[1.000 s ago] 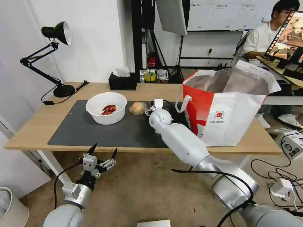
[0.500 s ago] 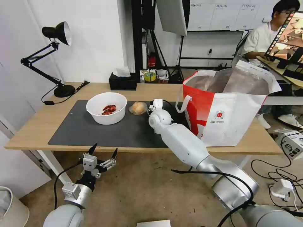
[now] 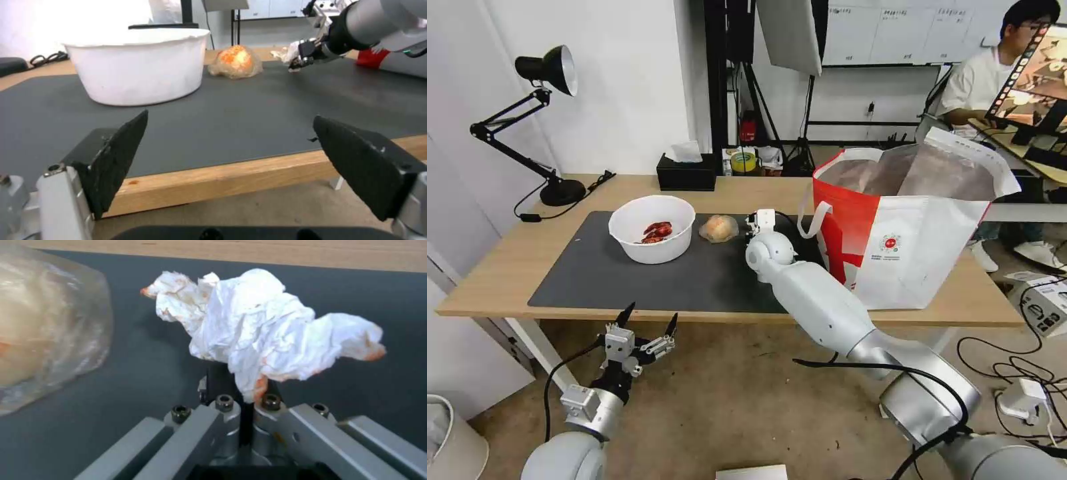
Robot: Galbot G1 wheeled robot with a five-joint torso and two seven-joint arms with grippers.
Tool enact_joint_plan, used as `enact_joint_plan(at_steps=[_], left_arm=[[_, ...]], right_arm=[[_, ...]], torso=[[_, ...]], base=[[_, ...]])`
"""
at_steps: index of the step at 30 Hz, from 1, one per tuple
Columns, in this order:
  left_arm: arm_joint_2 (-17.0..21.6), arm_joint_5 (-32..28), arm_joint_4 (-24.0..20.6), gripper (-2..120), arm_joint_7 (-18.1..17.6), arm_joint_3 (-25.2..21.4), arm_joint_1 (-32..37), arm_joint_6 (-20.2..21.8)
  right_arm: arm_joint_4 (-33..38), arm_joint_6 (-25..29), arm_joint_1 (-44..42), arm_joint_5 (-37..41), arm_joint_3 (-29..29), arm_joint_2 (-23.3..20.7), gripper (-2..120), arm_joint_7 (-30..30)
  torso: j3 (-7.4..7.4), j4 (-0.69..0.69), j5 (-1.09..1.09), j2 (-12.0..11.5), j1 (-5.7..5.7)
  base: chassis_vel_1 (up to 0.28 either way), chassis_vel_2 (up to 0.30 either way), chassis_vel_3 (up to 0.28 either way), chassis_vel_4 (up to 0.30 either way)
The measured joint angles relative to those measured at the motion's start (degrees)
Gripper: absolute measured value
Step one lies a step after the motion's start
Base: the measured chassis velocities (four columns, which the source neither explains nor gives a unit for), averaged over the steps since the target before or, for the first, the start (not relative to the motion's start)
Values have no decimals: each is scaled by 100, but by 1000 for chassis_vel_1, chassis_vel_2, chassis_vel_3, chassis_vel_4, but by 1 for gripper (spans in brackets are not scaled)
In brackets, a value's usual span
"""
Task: Pick up the trash from the table and place it into the takeout bag.
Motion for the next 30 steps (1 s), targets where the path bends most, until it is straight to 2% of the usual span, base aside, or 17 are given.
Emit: enact_joint_plan(at_steps=[8,11,16,21,30], left_arm=[[-17,8,-1,100,-3,17,-5,4],[-41,25,-6,100,-5,21,11,6],[-93,62,-10,100,-9,16,49,6],[-148,91,-89,100,-16,-41,131,6],[-207,114,-96,100,-21,-58,180,1]], right_arm=[[486,118,-109,-166,-45,-266,0,135],[1164,125,-256,-190,-146,-590,0,302],[1517,115,-338,-186,-190,-710,0,362],[2216,74,-443,-94,-295,-893,0,441],[2737,5,-524,-59,-285,-1037,0,597]], torso=[[0,1,1,0,0],[0,0,1,0,0],[0,1,1,0,0],[-1,1,1,0,0],[-1,2,1,0,0]], base=[[0,0,0,0],[0,0,0,0],[0,0,0,0],[0,0,0,0],[0,0,0,0]])
